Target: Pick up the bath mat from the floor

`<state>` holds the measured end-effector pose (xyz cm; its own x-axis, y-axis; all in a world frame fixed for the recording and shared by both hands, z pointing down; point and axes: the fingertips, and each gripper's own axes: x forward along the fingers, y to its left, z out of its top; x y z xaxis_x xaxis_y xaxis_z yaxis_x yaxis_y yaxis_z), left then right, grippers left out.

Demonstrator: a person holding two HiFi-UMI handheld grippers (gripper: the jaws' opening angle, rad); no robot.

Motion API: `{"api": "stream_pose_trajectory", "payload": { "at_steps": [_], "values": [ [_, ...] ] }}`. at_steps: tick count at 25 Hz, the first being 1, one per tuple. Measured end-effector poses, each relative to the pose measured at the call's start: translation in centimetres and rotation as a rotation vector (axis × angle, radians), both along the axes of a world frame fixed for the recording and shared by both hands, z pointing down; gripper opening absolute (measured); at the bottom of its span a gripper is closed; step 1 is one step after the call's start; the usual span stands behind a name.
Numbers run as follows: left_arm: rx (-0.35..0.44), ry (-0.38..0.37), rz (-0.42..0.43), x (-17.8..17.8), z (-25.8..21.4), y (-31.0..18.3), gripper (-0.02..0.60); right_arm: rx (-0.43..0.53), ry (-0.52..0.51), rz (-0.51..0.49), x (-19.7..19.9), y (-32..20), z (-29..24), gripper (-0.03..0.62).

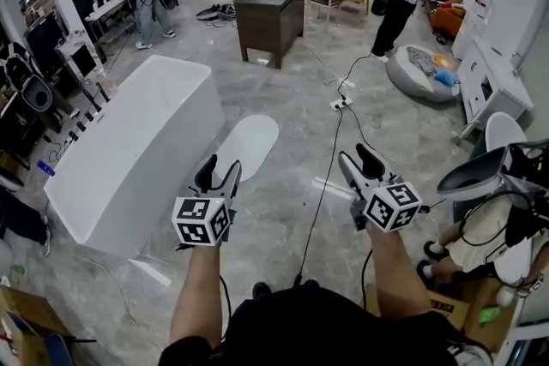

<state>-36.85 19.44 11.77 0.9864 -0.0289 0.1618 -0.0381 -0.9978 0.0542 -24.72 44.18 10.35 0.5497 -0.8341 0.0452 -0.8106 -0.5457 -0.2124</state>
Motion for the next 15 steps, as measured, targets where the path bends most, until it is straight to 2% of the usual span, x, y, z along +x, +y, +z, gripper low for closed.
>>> {"api": "stream_pose_trajectory", "payload": {
  "at_steps": [5,15],
  "values": [
    [-0.021,0.000,0.013,0.6,-0.1,0.3,0.295,0.003,-0.013,-0.013,0.3,-0.1,0.4,0.300],
    [-0.038,-0.045,0.009,1.2,1.1,0.6,0.384,-0.024,0.000,-0.044,0.4,-0.6,0.6,0.439]
  ]
}}
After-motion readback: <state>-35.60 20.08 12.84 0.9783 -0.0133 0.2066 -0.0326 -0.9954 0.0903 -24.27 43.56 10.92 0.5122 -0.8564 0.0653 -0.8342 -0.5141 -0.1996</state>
